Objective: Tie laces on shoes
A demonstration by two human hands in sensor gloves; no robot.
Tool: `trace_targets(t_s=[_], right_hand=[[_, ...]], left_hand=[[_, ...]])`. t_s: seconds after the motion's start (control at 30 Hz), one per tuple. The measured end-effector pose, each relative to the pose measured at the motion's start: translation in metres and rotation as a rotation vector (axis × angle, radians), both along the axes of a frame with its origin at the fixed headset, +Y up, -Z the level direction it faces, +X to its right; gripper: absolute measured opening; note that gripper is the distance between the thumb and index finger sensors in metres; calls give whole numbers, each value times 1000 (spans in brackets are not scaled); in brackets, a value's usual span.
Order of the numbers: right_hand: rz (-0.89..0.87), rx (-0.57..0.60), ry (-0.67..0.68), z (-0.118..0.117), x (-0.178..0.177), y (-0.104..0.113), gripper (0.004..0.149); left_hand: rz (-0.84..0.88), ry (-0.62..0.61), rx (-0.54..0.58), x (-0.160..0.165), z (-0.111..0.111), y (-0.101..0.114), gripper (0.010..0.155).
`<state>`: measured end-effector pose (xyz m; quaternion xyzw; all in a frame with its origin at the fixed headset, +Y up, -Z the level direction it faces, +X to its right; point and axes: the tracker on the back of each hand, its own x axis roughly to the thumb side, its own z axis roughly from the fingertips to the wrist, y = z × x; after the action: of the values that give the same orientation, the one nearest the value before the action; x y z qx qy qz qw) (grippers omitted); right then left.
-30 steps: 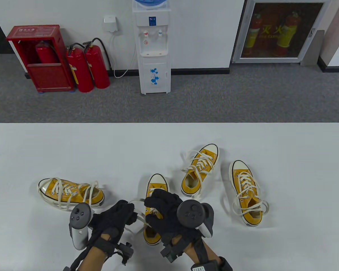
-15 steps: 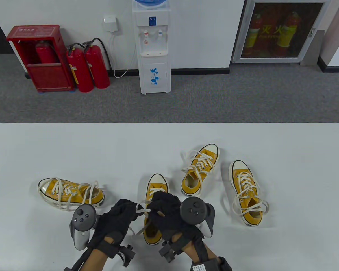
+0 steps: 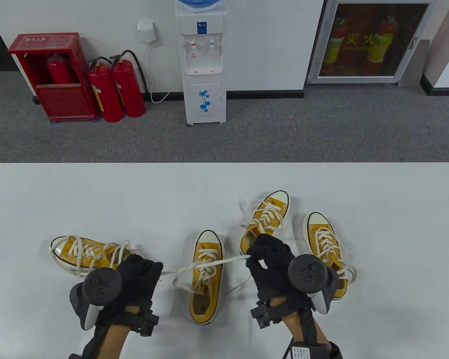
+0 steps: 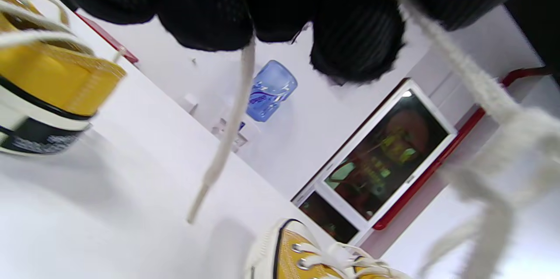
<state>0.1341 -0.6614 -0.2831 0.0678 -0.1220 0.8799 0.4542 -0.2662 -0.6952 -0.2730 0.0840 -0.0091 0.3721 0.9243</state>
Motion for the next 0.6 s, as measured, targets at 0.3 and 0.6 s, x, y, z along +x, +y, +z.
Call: trace_targets(t_s=[0.3,0.6], right_hand=[[65,-38,-175,6,60,-11,43],[224,-79,-317,8,94,-41,43]], left_hand=[[-26,60,-31,-40,-3,8,39],[-26,177,-48,-79,1,-15,35]])
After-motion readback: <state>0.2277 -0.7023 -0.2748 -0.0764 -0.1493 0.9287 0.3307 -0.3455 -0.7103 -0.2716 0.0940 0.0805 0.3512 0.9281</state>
